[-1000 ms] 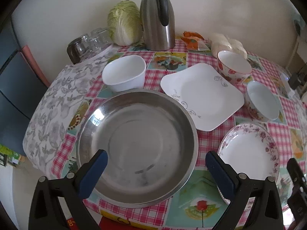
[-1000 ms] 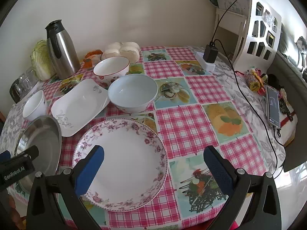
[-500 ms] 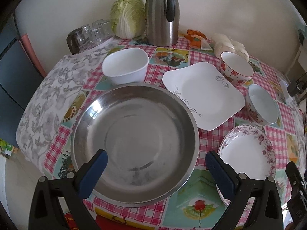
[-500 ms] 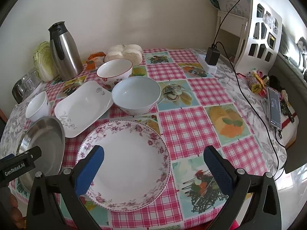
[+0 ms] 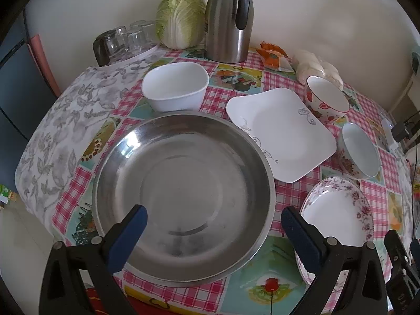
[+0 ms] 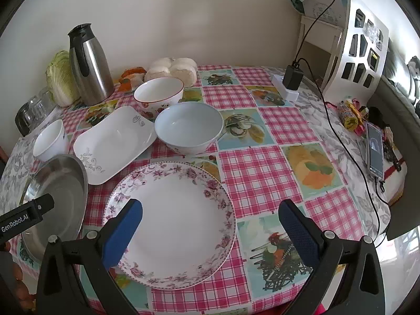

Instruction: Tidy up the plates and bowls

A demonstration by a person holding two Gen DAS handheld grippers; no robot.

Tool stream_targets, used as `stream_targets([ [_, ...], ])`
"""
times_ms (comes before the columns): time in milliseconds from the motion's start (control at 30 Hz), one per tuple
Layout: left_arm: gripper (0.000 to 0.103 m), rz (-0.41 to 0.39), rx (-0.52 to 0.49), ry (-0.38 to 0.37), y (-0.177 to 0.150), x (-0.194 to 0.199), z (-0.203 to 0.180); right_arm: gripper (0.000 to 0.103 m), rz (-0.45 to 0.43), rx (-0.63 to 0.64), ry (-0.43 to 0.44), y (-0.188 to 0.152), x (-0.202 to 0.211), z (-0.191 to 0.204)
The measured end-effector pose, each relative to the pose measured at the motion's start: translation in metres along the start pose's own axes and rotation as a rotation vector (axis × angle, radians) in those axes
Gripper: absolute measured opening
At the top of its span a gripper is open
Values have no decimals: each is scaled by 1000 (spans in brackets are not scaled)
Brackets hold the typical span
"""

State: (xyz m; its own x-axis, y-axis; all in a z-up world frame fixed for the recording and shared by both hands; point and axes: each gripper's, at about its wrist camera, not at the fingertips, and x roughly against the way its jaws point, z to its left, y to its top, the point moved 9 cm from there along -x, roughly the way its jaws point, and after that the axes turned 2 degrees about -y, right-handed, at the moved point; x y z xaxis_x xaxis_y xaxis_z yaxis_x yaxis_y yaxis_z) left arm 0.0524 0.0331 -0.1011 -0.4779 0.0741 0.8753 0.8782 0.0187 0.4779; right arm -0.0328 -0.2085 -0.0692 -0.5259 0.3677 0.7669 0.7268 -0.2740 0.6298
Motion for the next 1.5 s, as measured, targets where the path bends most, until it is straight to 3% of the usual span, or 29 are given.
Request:
stream_targets([
  [133,103,-1,20,-2,2,1,9,103,-38,14,1,3,1,9],
  [467,103,5,82,-24,4,3,34,103,-18,41,44,1,-1,37],
  [733,103,30,185,-56,11,-7,66,103,15,50,215,4,-5,83],
  [1000,103,-21,411,-64,21,-20,125,103,127,42,382,1,-16,138],
  [1200,103,72,419,-11,16,-43,145,103,201,85,388,-5,-36,172],
  [1400,101,111,436,55,12,-66,160,103,274,108,381,-11,-53,189],
  [1500,92,137,431,68,8,-77,161,103,303,93,409,-14,-60,196],
])
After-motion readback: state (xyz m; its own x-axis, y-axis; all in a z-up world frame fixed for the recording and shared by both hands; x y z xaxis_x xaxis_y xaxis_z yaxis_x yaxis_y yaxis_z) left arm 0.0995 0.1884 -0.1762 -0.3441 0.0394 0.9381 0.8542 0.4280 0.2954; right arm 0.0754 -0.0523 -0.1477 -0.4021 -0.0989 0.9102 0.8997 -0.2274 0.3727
